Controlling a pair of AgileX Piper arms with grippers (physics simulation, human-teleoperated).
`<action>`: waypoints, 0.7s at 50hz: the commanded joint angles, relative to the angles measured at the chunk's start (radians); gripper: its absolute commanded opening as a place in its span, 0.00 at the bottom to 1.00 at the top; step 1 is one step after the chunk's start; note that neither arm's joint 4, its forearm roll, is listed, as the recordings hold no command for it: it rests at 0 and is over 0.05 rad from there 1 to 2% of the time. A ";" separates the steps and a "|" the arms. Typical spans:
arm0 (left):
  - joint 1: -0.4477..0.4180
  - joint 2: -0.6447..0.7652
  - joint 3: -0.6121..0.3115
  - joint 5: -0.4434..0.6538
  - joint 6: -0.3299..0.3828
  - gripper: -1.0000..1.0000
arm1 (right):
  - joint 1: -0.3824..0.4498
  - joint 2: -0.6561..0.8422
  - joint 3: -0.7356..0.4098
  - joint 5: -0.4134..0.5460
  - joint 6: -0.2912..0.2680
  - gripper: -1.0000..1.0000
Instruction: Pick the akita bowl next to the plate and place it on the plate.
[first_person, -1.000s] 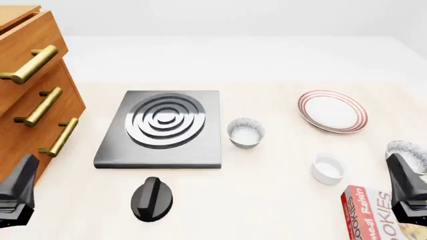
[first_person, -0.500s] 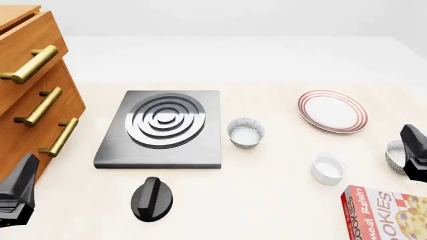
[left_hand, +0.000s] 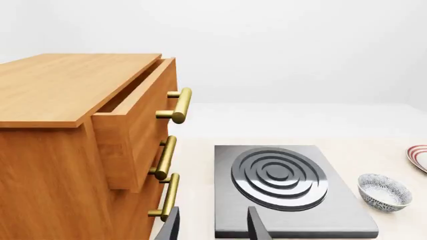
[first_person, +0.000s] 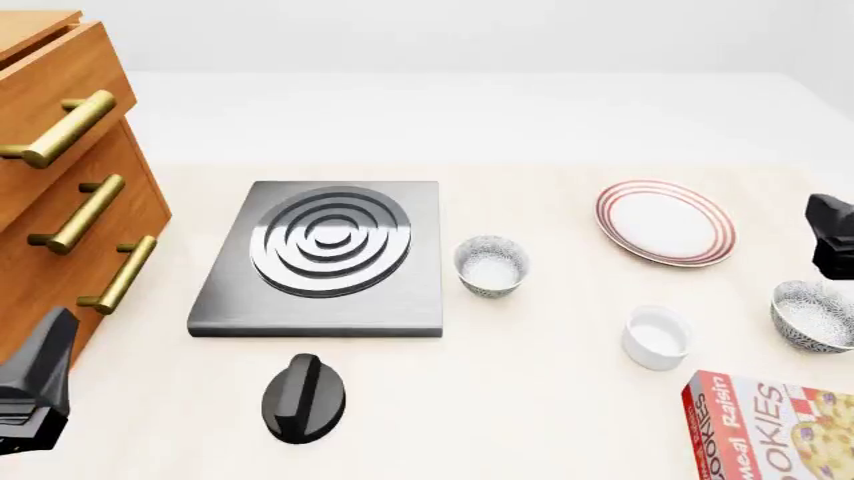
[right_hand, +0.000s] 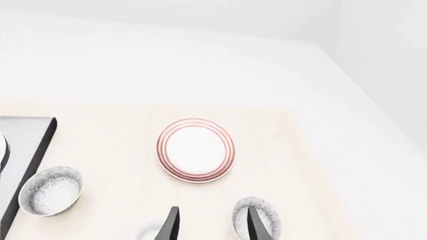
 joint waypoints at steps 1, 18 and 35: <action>0.000 0.000 0.000 0.000 0.000 1.00 | -0.034 0.094 -0.081 0.048 -0.043 1.00; 0.000 0.000 0.000 0.000 0.000 1.00 | -0.080 0.267 -0.058 -0.048 -0.034 1.00; 0.000 0.000 0.000 0.000 0.000 1.00 | -0.097 0.426 -0.096 -0.111 -0.078 1.00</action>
